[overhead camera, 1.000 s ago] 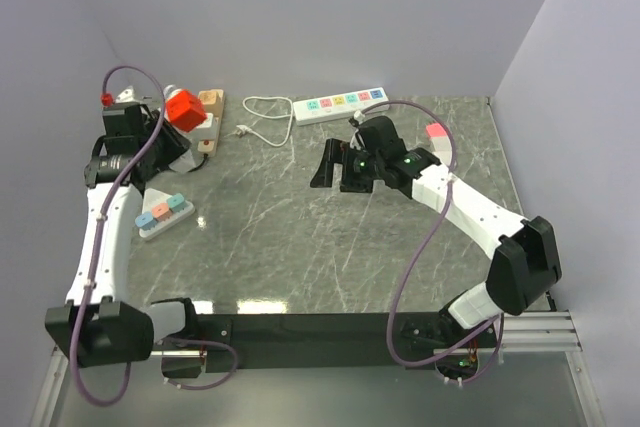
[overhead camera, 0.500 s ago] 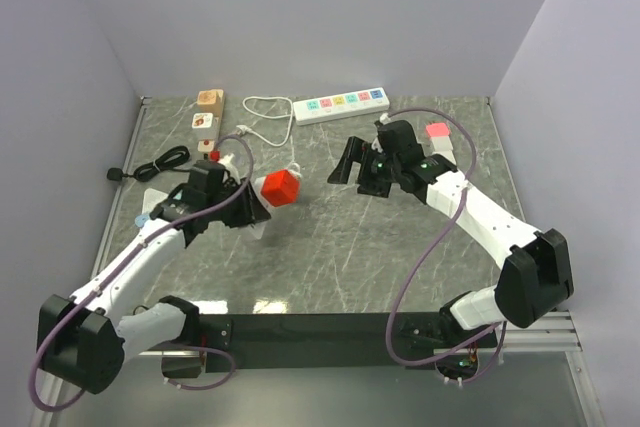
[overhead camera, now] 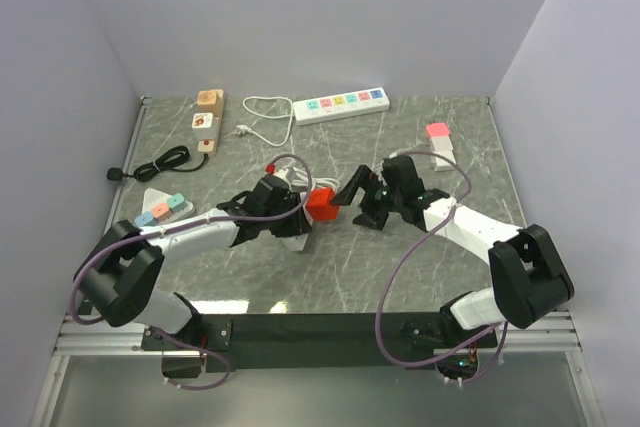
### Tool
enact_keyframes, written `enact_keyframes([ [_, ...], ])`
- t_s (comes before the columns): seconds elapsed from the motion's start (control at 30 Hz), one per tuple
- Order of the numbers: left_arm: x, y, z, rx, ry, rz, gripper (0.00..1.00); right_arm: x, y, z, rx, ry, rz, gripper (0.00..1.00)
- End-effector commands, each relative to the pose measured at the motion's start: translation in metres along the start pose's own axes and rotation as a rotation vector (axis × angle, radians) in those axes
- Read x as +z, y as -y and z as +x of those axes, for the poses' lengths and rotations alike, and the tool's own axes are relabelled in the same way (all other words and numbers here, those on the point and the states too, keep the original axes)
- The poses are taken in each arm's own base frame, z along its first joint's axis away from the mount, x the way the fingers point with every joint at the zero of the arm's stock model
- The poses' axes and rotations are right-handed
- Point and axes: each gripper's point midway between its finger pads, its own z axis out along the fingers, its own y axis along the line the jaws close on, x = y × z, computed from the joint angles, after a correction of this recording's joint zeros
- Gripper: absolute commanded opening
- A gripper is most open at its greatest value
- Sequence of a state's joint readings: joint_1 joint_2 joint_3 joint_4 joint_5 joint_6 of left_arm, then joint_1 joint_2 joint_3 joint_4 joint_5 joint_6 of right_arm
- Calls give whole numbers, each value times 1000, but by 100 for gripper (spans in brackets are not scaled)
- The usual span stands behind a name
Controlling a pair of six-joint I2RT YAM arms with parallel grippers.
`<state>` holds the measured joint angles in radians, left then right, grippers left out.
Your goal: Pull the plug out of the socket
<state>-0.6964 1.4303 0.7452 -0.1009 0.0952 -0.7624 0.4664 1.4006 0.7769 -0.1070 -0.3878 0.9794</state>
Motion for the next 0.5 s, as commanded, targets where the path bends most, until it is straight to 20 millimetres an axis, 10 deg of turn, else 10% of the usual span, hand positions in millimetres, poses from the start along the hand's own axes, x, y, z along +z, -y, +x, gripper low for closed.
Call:
enact_keyframes([
  [0.0,6,20,-16,-53,85,37,0,-5,-37,-13,54,54,-190,100],
  [0.47,12,46,-23,-57,88,97,1,15,-30,-21,135,9,-207,100],
])
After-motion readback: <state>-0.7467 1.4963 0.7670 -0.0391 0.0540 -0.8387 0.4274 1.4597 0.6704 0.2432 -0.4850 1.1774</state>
